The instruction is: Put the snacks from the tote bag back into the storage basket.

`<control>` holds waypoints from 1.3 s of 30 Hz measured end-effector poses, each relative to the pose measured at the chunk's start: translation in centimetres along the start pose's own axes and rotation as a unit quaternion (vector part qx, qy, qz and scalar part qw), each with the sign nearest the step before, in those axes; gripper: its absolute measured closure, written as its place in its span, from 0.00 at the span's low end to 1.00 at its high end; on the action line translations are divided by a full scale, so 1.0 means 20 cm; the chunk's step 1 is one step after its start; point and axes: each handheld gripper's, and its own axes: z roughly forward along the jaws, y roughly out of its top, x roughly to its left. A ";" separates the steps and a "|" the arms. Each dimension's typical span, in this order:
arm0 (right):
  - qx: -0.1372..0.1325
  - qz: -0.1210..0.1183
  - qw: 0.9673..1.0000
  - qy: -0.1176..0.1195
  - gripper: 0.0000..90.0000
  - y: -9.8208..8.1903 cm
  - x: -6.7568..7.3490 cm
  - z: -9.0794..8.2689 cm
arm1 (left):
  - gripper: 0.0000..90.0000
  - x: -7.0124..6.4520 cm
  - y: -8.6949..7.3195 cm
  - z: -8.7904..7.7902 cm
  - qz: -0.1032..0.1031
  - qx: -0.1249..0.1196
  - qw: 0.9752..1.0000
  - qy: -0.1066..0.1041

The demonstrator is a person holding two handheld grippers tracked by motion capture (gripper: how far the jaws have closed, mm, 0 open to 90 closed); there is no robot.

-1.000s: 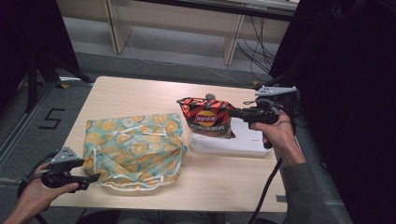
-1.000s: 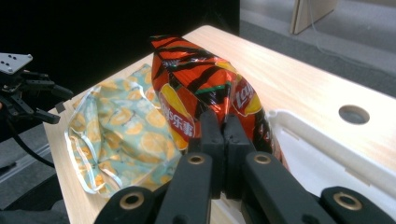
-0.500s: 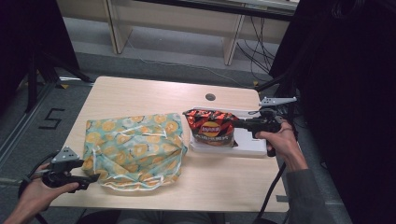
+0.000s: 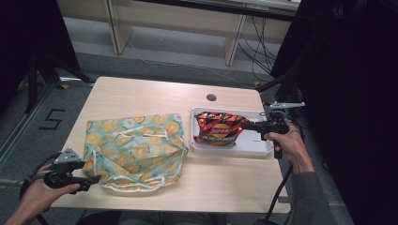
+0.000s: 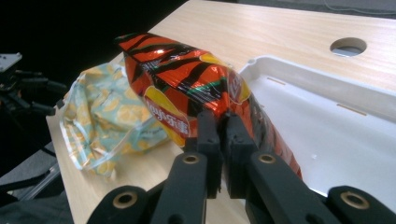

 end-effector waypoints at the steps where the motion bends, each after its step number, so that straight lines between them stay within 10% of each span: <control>1: -0.008 -0.003 1.000 -0.001 0.98 0.00 -0.01 0.01 | 0.22 0.00 0.00 0.00 0.001 0.001 1.000 -0.003; 16: -0.020 -0.001 0.997 -0.078 0.92 0.10 -0.04 0.08 | 0.24 0.00 0.01 0.00 0.007 0.000 1.000 0.005; 20: -0.046 0.023 0.991 -0.125 0.91 0.13 -0.04 0.12 | 0.24 0.01 0.00 -0.01 0.001 -0.008 1.000 0.007; 39: -0.058 0.048 0.976 -0.207 1.00 0.27 -0.10 0.31 | 0.23 0.02 0.00 -0.04 0.001 -0.008 1.000 0.003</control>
